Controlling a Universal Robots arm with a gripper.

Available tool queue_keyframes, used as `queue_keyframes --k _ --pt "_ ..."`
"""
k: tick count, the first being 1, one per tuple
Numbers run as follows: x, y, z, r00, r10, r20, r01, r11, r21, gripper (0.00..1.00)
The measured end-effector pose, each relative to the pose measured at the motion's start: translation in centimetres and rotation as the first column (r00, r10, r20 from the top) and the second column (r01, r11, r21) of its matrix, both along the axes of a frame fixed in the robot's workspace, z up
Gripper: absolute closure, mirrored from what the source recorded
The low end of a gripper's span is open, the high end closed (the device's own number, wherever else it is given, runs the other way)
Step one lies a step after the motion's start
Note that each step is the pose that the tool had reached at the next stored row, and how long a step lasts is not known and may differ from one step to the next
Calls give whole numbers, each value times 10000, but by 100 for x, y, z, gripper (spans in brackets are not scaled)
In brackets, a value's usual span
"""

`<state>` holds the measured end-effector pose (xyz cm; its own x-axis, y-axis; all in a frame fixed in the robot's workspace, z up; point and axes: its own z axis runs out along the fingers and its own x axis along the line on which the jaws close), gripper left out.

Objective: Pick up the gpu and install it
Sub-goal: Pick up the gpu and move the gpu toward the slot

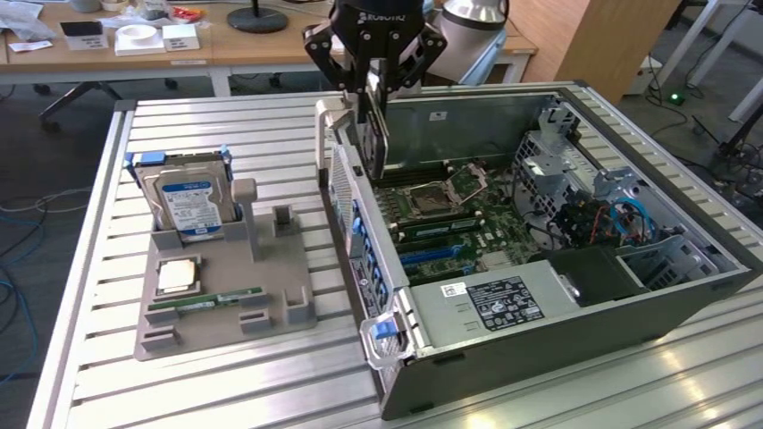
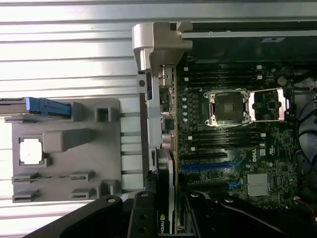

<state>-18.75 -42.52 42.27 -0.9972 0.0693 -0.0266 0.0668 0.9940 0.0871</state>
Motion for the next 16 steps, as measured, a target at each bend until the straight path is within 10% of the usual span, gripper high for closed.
queue_keyframes --k 16 --pt "207 51 0 10000 1 0 -1 10000 13 73"
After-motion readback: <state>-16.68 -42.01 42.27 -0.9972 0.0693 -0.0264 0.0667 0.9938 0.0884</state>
